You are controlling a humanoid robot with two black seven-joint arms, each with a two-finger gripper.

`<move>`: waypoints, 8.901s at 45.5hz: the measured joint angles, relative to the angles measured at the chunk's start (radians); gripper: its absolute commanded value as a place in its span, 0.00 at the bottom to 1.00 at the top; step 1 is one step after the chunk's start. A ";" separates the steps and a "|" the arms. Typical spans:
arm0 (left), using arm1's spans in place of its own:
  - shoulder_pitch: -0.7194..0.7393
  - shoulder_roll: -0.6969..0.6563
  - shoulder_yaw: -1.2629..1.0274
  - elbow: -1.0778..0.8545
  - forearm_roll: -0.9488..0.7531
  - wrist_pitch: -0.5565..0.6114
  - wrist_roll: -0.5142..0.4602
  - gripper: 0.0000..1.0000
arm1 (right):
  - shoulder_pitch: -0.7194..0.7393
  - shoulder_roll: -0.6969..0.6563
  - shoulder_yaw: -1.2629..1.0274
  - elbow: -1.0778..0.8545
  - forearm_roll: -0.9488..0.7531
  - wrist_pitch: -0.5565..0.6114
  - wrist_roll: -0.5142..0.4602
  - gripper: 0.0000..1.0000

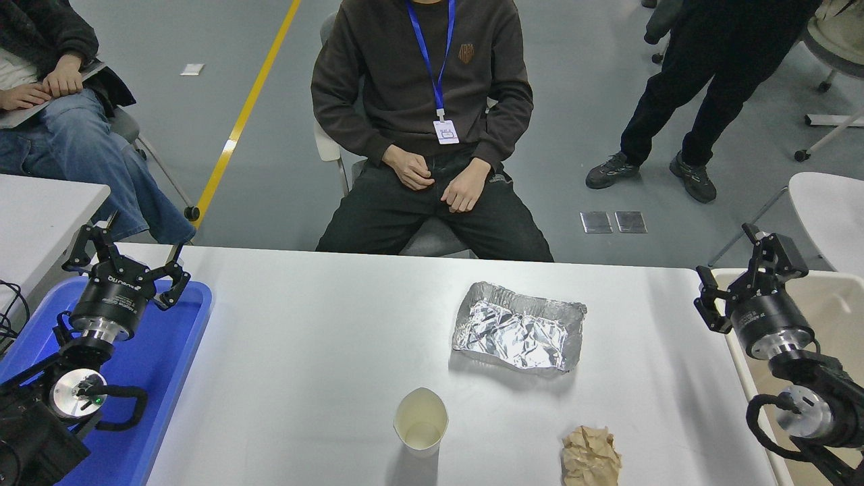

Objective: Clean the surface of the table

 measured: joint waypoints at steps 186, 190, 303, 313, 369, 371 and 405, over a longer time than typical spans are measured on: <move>0.000 0.000 0.000 0.000 0.000 0.000 0.000 1.00 | 0.754 0.382 -1.036 0.332 -0.611 0.152 -0.822 0.99; 0.000 0.000 0.000 0.000 0.000 0.000 0.000 1.00 | 0.751 0.392 -1.042 0.320 -0.622 0.153 -0.823 0.98; 0.000 0.000 0.000 0.000 0.000 0.000 0.000 1.00 | 1.308 -0.162 -1.108 0.665 -0.524 0.352 -0.720 0.00; 0.000 0.000 0.000 0.000 0.000 0.000 0.000 1.00 | 1.314 -0.232 -1.129 0.669 -0.537 0.359 -0.711 0.00; 0.000 0.000 0.000 0.000 0.000 0.000 0.000 1.00 | 1.084 -0.785 -1.125 0.580 -0.658 0.356 -0.638 0.00; 0.000 0.000 0.000 0.000 0.000 0.000 0.000 1.00 | 1.077 -0.792 -1.125 0.568 -0.658 0.356 -0.632 0.00; 0.000 0.000 0.000 0.000 0.000 0.000 0.000 1.00 | 0.805 -0.793 -1.125 0.288 -0.646 0.191 -0.444 0.00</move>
